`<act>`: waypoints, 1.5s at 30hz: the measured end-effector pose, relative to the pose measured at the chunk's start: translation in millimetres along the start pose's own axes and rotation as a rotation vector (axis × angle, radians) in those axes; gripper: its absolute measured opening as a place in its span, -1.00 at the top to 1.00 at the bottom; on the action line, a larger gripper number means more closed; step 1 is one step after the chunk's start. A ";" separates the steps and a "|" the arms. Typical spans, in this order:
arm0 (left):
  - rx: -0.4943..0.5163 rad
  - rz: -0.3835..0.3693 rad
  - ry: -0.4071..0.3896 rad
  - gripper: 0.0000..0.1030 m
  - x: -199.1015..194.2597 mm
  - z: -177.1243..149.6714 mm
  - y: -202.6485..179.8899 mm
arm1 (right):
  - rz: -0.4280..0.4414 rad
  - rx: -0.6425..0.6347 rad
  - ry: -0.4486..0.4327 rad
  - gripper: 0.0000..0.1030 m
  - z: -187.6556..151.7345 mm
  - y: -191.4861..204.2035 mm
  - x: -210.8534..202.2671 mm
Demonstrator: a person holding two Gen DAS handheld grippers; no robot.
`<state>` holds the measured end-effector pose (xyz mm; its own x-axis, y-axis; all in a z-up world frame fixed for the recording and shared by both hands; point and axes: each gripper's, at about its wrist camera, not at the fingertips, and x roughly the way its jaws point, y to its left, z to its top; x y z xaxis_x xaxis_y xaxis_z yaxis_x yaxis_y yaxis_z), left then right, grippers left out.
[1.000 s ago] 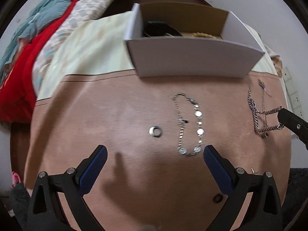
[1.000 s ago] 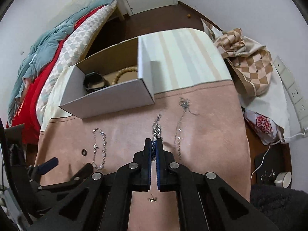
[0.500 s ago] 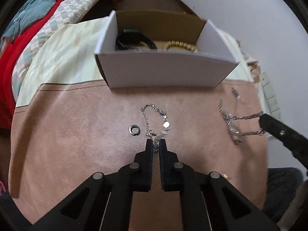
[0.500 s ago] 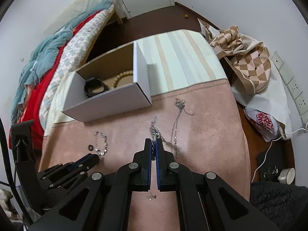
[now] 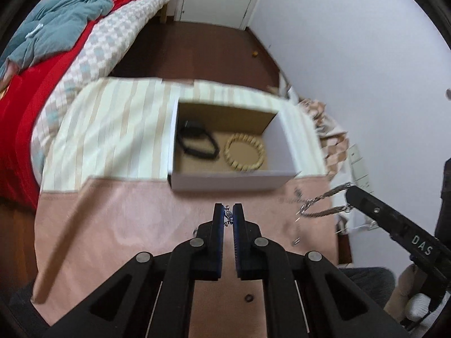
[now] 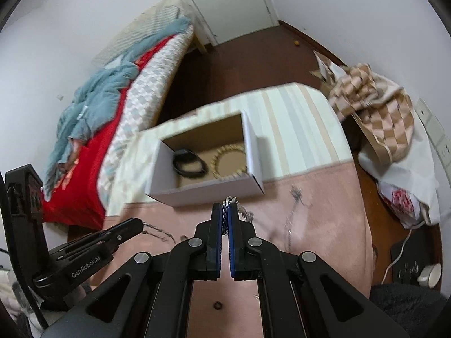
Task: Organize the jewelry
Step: 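Grasp a silver chain bracelet with the left tool while the right tool grasps the chunky silver chain, then lower both chains into the white box and open both tools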
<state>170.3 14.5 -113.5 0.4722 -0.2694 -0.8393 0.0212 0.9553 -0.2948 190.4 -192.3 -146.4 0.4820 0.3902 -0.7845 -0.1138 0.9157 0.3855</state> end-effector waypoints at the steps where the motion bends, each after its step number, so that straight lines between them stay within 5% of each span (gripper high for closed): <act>1: 0.005 -0.008 -0.010 0.93 -5.4 4.5 -2.3 | 0.014 -0.017 -0.011 0.92 8.8 6.6 -6.0; 10: 0.067 -0.011 -0.069 0.93 -14.4 74.7 -9.7 | 0.034 -0.152 -0.056 0.93 78.0 47.7 -8.2; 24: -0.033 0.071 0.169 0.83 79.3 76.8 26.5 | 0.021 -0.158 0.194 0.92 115.0 33.6 115.6; 27: -0.027 0.127 0.154 0.63 77.3 77.1 27.8 | 0.036 -0.149 0.258 0.91 117.1 30.7 130.3; 28: -0.024 0.137 0.146 0.31 75.7 77.6 27.5 | 0.028 -0.140 0.276 0.90 117.3 28.5 133.2; 29: -0.020 0.155 0.136 -0.26 74.2 78.4 27.6 | 0.017 -0.138 0.283 0.89 116.9 28.1 134.6; 31: -0.022 0.172 0.104 -0.66 69.0 79.9 28.7 | 0.010 -0.146 0.321 0.77 114.9 26.6 138.2; 33: -0.016 0.191 0.081 -0.66 65.0 80.7 29.8 | -0.025 -0.145 0.323 0.15 113.6 23.3 135.8; 37: -0.006 0.238 0.064 -0.91 62.0 79.8 32.5 | -0.072 -0.169 0.296 -0.04 108.5 21.1 122.9; 42: 0.018 0.331 0.030 -0.99 56.9 67.9 33.5 | -0.219 -0.228 0.230 -0.77 94.7 20.6 106.7; 45: 0.034 0.356 0.026 -0.99 57.4 59.1 33.0 | -0.279 -0.236 0.219 -0.77 83.9 17.0 104.9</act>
<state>250.2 37.7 -144.4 0.4324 0.0784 -0.8983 -0.1109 0.9933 0.0333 312.0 -143.9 -181.4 0.3297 0.1126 -0.9374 -0.2130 0.9761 0.0424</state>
